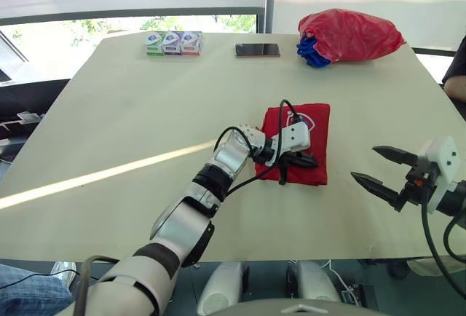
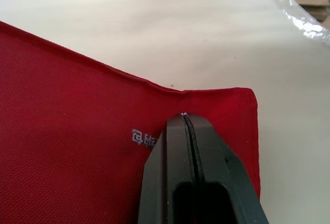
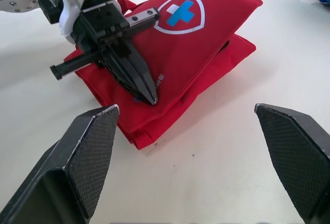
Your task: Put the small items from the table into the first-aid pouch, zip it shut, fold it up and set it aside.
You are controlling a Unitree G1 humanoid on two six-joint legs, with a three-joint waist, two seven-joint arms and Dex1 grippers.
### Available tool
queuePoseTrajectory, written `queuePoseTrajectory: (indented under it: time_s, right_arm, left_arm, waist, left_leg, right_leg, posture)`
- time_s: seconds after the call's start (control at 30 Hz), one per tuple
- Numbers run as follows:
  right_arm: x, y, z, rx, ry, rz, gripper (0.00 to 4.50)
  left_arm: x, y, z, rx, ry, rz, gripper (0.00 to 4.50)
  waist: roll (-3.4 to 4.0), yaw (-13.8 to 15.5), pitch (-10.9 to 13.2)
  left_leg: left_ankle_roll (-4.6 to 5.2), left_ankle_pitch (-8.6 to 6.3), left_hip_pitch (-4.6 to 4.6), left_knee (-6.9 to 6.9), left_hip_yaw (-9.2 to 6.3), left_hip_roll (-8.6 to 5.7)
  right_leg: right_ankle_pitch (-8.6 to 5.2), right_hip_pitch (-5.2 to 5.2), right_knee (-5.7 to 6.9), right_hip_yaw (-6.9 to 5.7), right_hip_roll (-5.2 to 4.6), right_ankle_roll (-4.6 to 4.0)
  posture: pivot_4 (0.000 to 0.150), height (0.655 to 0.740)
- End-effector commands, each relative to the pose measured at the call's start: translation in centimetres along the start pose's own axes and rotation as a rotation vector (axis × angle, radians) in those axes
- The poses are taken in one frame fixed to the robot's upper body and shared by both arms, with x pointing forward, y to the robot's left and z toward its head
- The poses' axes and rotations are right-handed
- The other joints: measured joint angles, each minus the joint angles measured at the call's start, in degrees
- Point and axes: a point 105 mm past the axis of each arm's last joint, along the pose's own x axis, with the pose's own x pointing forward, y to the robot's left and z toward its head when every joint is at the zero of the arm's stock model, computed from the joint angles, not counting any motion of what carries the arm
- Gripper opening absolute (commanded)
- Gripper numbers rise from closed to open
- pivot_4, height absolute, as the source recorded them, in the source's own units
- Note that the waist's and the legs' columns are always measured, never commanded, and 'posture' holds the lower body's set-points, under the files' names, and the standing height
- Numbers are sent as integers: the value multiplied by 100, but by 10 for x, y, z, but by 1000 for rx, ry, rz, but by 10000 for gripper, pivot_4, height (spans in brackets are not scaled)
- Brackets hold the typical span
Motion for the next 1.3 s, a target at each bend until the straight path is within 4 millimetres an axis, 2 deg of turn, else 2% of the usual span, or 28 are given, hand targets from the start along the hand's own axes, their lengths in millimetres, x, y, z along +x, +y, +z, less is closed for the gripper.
queuePoseTrajectory:
  time_s: [0.03, 0.17, 0.3, 0.4, 0.57, 0.77, 0.83, 0.97, 1.03, 1.1, 1.17, 1.3]
  right_arm:
    - [-6, -6, 13, -56, -37, -25, 45000]
    - [-4, -10, 11, -58, -38, -38, 45000]
    - [-4, -11, 10, -62, -40, -37, 45000]
    - [-5, -11, 10, -65, -38, -35, 45000]
    - [-7, -10, 9, -69, -33, -38, 45000]
    - [-8, -9, 7, -72, -25, -38, 45000]
    - [-8, -9, 7, -72, -26, -37, 45000]
    - [-6, -8, 7, -57, -34, -33, 45000]
    - [-3, -8, 8, -48, -45, -25, 45000]
    - [1, -9, 9, -34, -61, -19, 45000]
    - [5, -11, 9, -23, -61, -22, 45000]
    - [13, -19, 2, 14, -37, -33, 45000]
  left_arm:
    - [-14, 16, 38, 69, -88, 59, 104]
    - [-29, 49, 58, 142, -84, 205, 104]
    - [-27, 69, 58, 115, -55, 296, 104]
    - [-14, 67, 35, 120, 75, 273, 104]
    - [3, 51, 3, 30, 159, 178, 104]
    - [7, 39, -39, -69, 275, 172, 104]
    - [7, 38, -46, -87, 284, 184, 104]
    - [5, 46, -20, -45, 128, 214, 104]
    - [-5, 53, 8, 5, -8, 228, 104]
    - [-21, 58, 39, 40, -160, 224, 104]
    - [-41, 61, 59, 62, -254, 228, 104]
    - [-91, 53, 66, 142, -263, 225, 104]
  waist:
    - [1, -1, 6]
    - [0, 3, 9]
    - [1, -1, 9]
    - [0, 2, 10]
    - [0, 5, 9]
    - [4, 3, -7]
    - [4, 3, -32]
    - [16, 1, -60]
    - [17, 1, -59]
    - [21, -7, -55]
    - [23, -19, -40]
    - [25, -107, -16]
  left_leg:
    - [0, 0, -1, 2, 0, 0]
    - [-3, 1, -10, 12, -4, -1]
    - [-4, 1, -10, 14, -2, -7]
    - [-3, 0, -11, 15, -1, -12]
    - [1, -2, -11, 23, -3, -16]
    - [25, -16, -2, 25, -3, -17]
    - [26, -17, 2, 26, -3, -17]
    - [28, -18, 4, 26, -2, -17]
    - [28, -19, 4, 26, -1, -17]
    - [28, -19, 1, 26, -1, -17]
    - [25, -17, -5, 27, 0, -17]
    - [4, -4, -14, 25, 0, -15]
  right_leg:
    - [0, 0, 0, 0, 0, 1]
    - [0, -4, 0, -5, 1, 1]
    - [-4, 0, -2, -4, -1, 8]
    - [-7, -1, -1, -2, -3, 13]
    - [-8, 3, 1, -3, -5, 15]
    - [-11, 13, 2, -1, -6, 21]
    - [-12, 17, 2, -1, -7, 21]
    - [-12, 18, 3, 1, -7, 22]
    - [-12, 17, 3, 2, -9, 22]
    - [-12, 15, 3, 2, -9, 22]
    - [-12, 5, 5, 3, -11, 21]
    - [-11, -6, 9, 4, -10, 20]
  posture:
    - [1500, 7400]
    - [1500, 7400]
    - [1500, 7400]
    - [1500, 7400]
    - [1500, 7400]
    - [1500, 7400]
    - [1500, 7400]
    - [1500, 7400]
    - [1500, 7400]
    - [1500, 7400]
    - [1500, 7400]
    - [1500, 7400]
